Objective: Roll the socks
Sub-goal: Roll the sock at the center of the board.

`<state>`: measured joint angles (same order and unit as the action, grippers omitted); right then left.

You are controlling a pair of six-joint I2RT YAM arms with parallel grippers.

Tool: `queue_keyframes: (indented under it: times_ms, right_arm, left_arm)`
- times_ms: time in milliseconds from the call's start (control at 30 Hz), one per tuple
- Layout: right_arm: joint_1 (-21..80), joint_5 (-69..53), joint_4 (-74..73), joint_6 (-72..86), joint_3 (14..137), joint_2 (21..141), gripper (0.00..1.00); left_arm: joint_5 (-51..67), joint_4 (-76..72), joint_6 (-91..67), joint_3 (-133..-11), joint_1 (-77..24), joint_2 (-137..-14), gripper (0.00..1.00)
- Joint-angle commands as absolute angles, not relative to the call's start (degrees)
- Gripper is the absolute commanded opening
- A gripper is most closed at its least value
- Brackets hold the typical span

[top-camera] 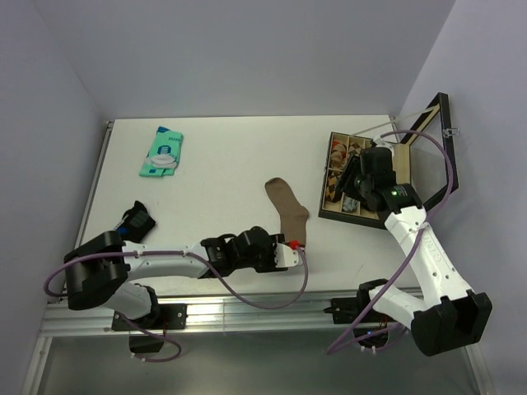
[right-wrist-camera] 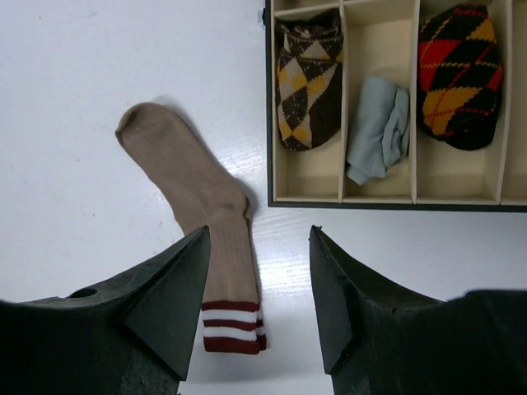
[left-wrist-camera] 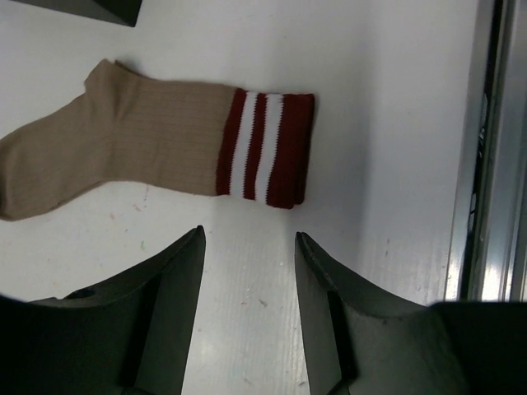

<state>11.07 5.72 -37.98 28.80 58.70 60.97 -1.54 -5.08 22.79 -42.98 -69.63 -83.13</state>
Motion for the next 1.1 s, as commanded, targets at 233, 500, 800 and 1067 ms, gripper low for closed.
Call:
queue_keyframes:
  times_ms: [233, 500, 800, 1067]
  right_arm:
    - [12.6, 5.8, -34.5, 30.1, 55.4, 57.6, 0.59]
    - [13.2, 5.2, -33.2, 29.9, 55.0, 57.6, 0.59]
    - [14.4, 5.8, -32.6, 29.4, 54.3, 57.7, 0.59]
    - [14.6, 6.2, -32.3, 28.7, 53.3, 57.6, 0.59]
  left_arm:
    - [-0.5, -19.2, 23.8, -41.0, -73.1, -89.0, 0.51]
    - [1.8, -25.0, 22.9, -41.0, -73.8, -93.9, 0.49]
    - [0.4, -29.1, 22.9, -42.0, -73.8, -99.1, 0.45]
    - [0.3, -29.5, 23.0, -42.8, -73.8, -101.0, 0.44]
